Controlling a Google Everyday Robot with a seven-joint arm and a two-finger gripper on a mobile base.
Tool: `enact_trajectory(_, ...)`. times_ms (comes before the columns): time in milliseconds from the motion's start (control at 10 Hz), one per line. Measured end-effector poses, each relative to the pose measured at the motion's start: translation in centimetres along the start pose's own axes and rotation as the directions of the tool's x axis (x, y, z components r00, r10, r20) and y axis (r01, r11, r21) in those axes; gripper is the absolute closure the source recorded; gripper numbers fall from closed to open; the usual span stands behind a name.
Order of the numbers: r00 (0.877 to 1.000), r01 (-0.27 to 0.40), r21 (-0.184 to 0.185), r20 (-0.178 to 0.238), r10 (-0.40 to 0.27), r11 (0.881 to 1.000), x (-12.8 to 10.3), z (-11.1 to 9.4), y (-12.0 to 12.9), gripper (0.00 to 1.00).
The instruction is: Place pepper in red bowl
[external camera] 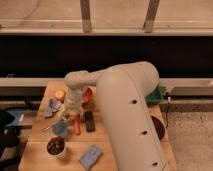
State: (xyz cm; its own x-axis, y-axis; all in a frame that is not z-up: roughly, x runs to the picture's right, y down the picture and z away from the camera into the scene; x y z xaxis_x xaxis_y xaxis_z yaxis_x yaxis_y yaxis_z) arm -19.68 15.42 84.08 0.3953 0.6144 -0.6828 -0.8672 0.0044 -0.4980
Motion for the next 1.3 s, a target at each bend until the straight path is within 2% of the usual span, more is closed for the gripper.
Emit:
enact_trajectory(200,1.0,-0.012,0.023,-0.029,0.013,1.0,0.0,1.1,0.0,0.2)
enact_trajectory(600,0.995,-0.076,0.115,-0.059,0.083,0.99,0.8,1.7,-1.4,0.2)
enact_trajectory(800,0.991,-0.105,0.159,-0.064,0.116,0.982,1.1,1.9,-2.0,0.33)
enact_trajectory(1200,0.984,-0.146,0.224,-0.066,0.164,0.964,1.3,2.1,-3.0,0.73)
enact_trajectory(1300,0.985,-0.142,0.223,-0.067,0.161,0.964,1.3,2.1,-2.9,0.84)
